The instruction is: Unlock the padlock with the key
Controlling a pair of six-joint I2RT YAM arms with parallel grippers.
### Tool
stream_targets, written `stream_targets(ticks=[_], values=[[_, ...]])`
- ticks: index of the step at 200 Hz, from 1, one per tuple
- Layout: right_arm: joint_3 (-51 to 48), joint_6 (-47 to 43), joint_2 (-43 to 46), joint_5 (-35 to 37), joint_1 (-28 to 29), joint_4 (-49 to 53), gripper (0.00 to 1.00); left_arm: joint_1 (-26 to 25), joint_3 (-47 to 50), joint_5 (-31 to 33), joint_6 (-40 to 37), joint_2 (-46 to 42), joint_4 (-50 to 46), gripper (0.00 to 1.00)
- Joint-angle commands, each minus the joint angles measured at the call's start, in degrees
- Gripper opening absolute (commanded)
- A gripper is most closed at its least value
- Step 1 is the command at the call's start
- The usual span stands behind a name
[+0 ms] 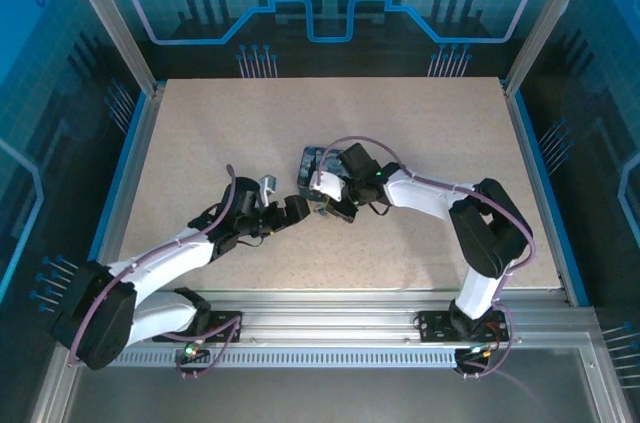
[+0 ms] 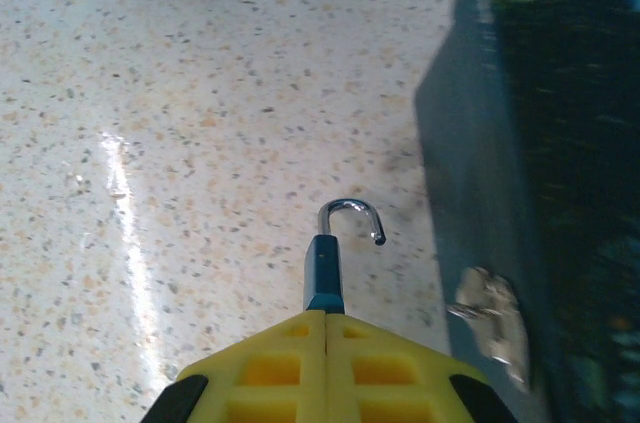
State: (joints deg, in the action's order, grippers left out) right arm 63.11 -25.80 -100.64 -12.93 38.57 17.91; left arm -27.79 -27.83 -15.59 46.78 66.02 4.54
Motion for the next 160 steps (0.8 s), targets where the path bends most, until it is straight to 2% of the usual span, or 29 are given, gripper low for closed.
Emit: stream_targets(ticks=[1, 74, 160], values=[[-0.28, 1.6, 0.38, -0.79, 1.25, -1.08, 0.0, 0.55, 0.67, 1.78, -0.21, -2.17, -2.48, 0.99], [-4.87, 5.64, 9.45, 0.88, 2.13, -2.7, 0.0, 1.42, 0.59, 2.87, -0.64, -3.39, -3.26, 0.99], [-7.34, 8.65, 19.85, 2.44, -0.61, -2.25, 0.0, 2.13, -0.94, 3.29, -2.46, -4.4, -5.58, 0.99]])
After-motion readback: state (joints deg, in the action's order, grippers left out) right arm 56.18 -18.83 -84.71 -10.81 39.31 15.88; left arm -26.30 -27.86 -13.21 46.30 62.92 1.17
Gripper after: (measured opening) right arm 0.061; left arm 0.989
